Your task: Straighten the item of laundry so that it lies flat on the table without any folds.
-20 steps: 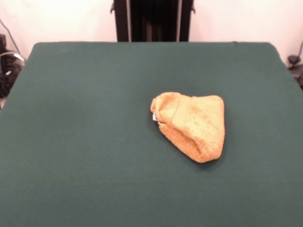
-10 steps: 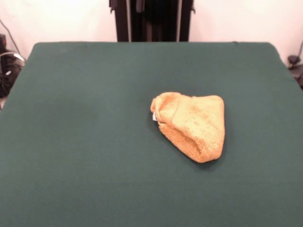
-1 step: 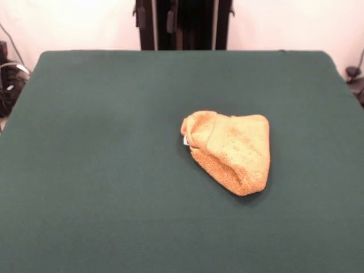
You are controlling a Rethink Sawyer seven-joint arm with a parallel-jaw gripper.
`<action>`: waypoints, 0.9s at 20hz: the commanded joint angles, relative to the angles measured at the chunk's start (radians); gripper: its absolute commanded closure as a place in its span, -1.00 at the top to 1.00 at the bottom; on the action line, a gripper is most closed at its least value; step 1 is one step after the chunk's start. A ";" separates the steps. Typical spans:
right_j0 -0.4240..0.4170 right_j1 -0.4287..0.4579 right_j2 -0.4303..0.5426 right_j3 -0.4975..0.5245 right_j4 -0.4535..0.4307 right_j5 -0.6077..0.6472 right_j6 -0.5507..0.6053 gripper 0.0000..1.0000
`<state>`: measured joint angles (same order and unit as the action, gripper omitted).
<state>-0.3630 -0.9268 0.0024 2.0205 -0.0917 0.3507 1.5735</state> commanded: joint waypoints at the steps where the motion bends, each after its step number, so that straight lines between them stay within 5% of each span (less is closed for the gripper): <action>1: 0.028 0.089 0.066 -0.012 -0.053 -0.058 0.094 1.00; 18: 0.043 0.120 0.130 -0.093 -0.042 0.003 0.064 1.00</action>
<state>-0.3566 -0.8270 0.0183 1.9944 -0.1169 0.3308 1.5735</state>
